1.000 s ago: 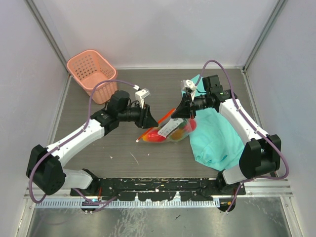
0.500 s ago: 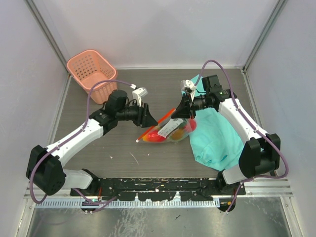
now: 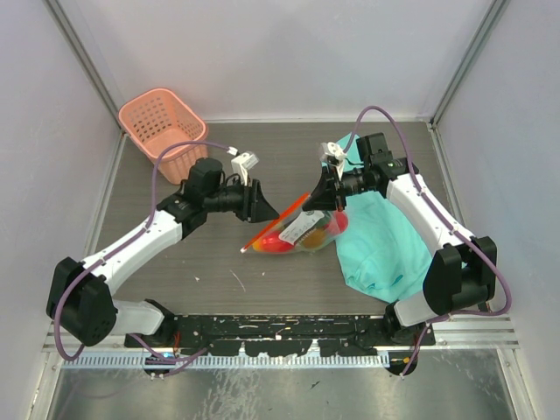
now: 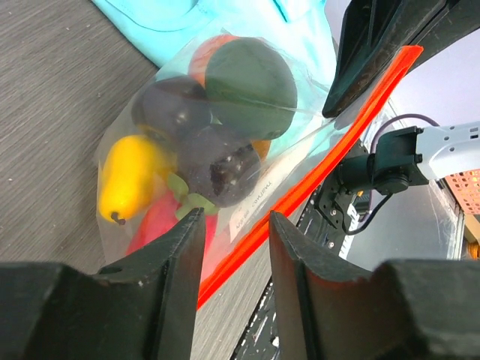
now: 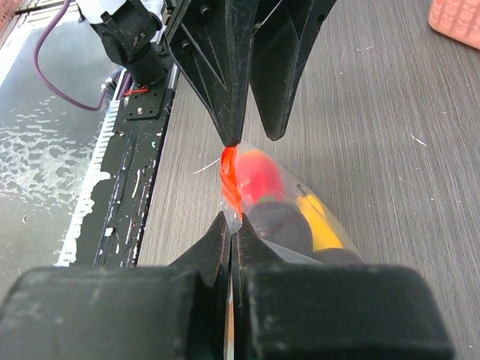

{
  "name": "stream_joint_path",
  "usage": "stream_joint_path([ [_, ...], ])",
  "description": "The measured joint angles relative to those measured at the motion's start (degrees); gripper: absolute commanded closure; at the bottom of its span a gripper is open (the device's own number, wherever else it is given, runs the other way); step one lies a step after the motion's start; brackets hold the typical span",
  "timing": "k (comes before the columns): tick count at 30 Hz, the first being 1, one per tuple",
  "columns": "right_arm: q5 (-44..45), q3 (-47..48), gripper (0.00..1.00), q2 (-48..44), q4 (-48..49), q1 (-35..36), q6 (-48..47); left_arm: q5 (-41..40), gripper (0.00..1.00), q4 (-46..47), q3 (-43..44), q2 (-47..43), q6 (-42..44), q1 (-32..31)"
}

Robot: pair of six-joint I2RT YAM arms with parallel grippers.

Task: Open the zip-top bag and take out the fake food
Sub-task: Open the zipper of the food storage bag at the center of the board.

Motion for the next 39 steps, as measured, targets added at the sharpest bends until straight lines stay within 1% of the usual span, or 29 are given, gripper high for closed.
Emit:
stream_joint_path([
  [4,0.0,0.0,0.99,0.1,0.0,0.2,-0.2,0.0,0.64,0.8,0.0,0.0,-0.2,0.0],
  [18,0.0,0.1,0.99,0.4,-0.1,0.4,-0.6,3.5,0.62,2.8,-1.3,0.0,-0.3,0.0],
  [22,0.0,0.1,0.99,0.5,-0.1,0.5,-0.6,3.5,0.65,3.1,-1.3,0.0,-0.2,-0.1],
  [24,0.0,0.1,0.99,0.5,-0.1,0.5,-0.6,3.5,0.69,3.2,-1.3,0.0,-0.2,-0.1],
  [28,0.0,0.1,0.99,0.5,-0.2,0.5,-0.6,3.3,0.73,3.2,-1.3,0.0,-0.2,-0.1],
  [36,0.0,0.1,0.99,0.7,-0.3,0.7,-0.8,2.8,0.77,3.2,-1.3,0.0,-0.2,-0.3],
  [39,0.1,0.1,0.99,0.7,-0.3,0.8,-0.8,2.8,0.75,3.2,-1.3,0.0,-0.2,-0.5],
])
